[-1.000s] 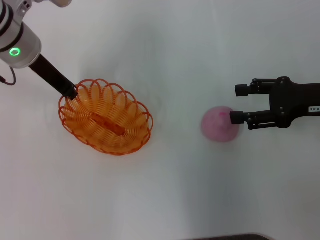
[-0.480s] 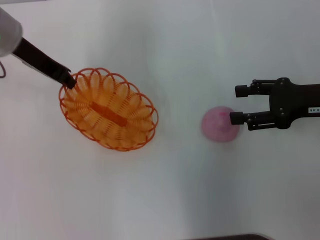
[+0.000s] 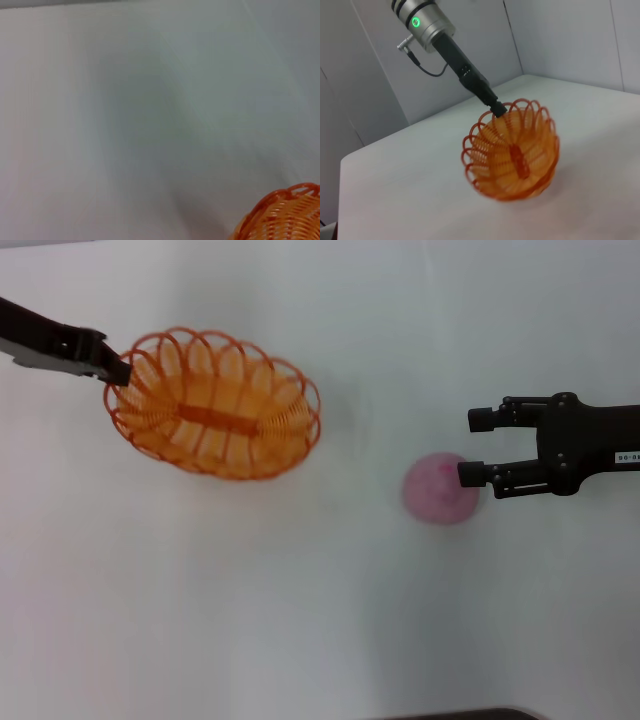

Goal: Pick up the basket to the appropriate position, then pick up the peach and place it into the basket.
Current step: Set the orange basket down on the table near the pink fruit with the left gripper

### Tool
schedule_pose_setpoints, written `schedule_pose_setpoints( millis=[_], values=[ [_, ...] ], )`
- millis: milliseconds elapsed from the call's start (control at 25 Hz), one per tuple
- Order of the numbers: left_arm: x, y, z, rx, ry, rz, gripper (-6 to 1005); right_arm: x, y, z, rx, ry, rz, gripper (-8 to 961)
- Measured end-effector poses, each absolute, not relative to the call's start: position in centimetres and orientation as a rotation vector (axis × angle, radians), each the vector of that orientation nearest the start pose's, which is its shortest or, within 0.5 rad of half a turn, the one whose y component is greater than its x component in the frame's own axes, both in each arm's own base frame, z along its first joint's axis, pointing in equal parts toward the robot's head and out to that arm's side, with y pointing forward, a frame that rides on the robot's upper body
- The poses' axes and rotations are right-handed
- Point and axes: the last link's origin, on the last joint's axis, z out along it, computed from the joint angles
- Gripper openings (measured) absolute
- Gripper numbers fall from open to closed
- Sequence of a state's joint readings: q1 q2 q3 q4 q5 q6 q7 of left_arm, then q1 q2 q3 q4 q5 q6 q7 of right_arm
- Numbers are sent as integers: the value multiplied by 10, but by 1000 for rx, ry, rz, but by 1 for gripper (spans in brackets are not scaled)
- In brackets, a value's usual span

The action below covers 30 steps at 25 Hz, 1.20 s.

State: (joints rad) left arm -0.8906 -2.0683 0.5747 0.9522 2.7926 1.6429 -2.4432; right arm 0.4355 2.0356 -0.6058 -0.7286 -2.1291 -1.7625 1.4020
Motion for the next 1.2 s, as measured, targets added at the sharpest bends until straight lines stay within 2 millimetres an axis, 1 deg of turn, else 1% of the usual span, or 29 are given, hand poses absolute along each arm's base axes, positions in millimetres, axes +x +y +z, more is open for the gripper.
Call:
schedule_pose_setpoints(
  millis=[160,280,360,560,760,1000,1200],
  values=[
    [-230,395,50,-2327,-1596,14,46,296,286,30,-2813,708,639,855],
    [-245,384,40,-2266,-1686,-38,52,297,285,30,-2808,715,639,855],
    [-251,380,35,-2233,-1716,-66,56,297,285,30,-2809,714,639,855],
    [-265,371,30,-2177,-1779,-75,65,296,287,30,-2813,711,638,855],
    [-272,365,26,-2158,-1814,-61,74,295,287,30,-2814,705,639,855],
    [-270,368,25,-2164,-1806,-66,85,296,287,31,-2810,705,640,855],
    [-272,369,25,-2167,-1821,-61,94,296,287,31,-2808,706,640,855]
  ],
)
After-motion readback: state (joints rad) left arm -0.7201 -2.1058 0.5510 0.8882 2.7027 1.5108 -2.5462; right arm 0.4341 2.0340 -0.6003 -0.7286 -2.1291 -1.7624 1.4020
